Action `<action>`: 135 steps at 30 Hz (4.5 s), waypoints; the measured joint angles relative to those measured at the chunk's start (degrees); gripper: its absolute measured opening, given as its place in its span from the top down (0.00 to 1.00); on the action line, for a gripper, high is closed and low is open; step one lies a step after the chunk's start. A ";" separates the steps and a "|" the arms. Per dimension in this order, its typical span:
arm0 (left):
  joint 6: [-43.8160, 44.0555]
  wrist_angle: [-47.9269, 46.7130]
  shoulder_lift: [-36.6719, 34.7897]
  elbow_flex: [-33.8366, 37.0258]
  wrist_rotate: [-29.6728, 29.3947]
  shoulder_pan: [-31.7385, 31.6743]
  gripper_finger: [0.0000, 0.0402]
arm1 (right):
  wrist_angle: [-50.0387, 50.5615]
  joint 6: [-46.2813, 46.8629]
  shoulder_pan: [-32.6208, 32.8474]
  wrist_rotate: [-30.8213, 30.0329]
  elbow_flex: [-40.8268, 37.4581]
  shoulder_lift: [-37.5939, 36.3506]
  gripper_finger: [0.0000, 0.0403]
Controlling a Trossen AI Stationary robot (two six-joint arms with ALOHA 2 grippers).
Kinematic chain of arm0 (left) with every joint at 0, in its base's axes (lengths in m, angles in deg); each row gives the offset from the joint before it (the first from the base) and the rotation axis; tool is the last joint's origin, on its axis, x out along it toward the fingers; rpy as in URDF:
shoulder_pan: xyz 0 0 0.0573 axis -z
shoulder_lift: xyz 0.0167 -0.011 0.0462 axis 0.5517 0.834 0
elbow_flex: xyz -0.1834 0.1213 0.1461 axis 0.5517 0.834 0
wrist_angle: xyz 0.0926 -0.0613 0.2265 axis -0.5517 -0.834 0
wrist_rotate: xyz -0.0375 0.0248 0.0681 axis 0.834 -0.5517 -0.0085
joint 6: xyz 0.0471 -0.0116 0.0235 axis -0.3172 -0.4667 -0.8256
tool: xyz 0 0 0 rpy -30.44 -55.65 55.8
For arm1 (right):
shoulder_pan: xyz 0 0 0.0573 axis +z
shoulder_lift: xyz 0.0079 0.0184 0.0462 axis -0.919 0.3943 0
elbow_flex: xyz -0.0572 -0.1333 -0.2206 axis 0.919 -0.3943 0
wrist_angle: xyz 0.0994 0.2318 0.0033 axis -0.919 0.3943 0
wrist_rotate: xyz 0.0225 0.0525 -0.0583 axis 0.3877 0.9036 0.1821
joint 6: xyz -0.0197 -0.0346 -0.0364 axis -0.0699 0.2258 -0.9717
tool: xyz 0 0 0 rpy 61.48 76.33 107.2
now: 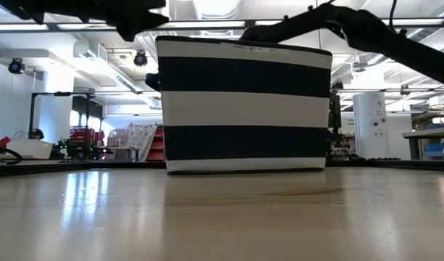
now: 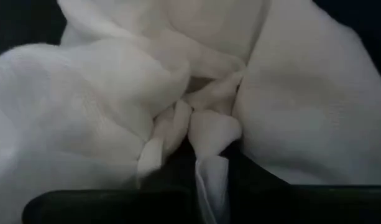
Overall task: Sort clothes
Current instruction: Put the white polo into the laundry bin, then adjust the laundry bin
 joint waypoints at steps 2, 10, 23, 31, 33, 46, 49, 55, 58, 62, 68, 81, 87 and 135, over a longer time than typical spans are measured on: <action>0.01 -0.32 0.02 0.00 -0.62 0.02 0.40 | 1.53 0.10 -0.62 0.23 0.00 0.61 0.97; 0.01 -0.63 -0.07 0.00 -1.30 0.02 0.48 | 2.97 4.16 -3.83 1.71 0.00 3.49 0.97; 0.22 -1.98 -0.22 0.00 -1.33 0.02 0.51 | 3.49 15.13 -4.08 1.67 -0.69 -0.90 0.97; 0.22 -1.90 -0.28 0.00 -1.35 0.00 0.52 | 3.23 15.90 -2.21 2.27 -0.70 -10.23 0.86; 0.22 -1.88 -0.28 0.00 -1.35 0.02 0.52 | 2.83 15.32 -1.68 2.36 -0.67 -12.70 0.80; 0.22 -1.80 -0.33 0.00 -1.35 0.01 0.55 | 6.14 7.45 -0.17 -0.16 -0.39 -27.77 0.66; 0.22 -1.77 -0.33 0.00 -1.35 0.00 0.56 | 6.42 6.13 -0.77 -2.58 -0.42 -29.09 0.78; 0.85 -1.81 -0.33 0.00 -1.35 0.01 0.56 | 10.21 5.55 -1.70 -4.18 -0.45 -29.10 0.90; 0.87 -1.81 -0.33 0.00 -1.35 0.02 0.53 | 10.56 5.53 -1.69 -4.25 -0.50 -28.55 0.81; 0.86 -1.82 -0.33 0.00 -1.35 0.01 0.49 | 10.26 5.53 -1.52 -5.51 -0.50 -28.44 0.63; 1.00 -1.82 -0.33 0.00 -1.35 0.01 0.43 | 10.30 1.62 -1.56 -3.64 -0.50 -28.44 0.46; 1.41 -4.63 -2.29 0.00 -1.33 0.00 0.51 | -2.34 -4.50 -3.57 -0.53 -21.74 -28.48 0.97; 1.46 -5.54 -4.77 0.00 -1.33 0.00 0.55 | -17.35 -5.04 -3.57 1.06 -38.01 -28.46 1.00; 1.05 11.01 15.46 0.00 -4.03 -13.11 1.00 | -50.79 0.08 13.46 3.89 -73.63 -72.97 1.00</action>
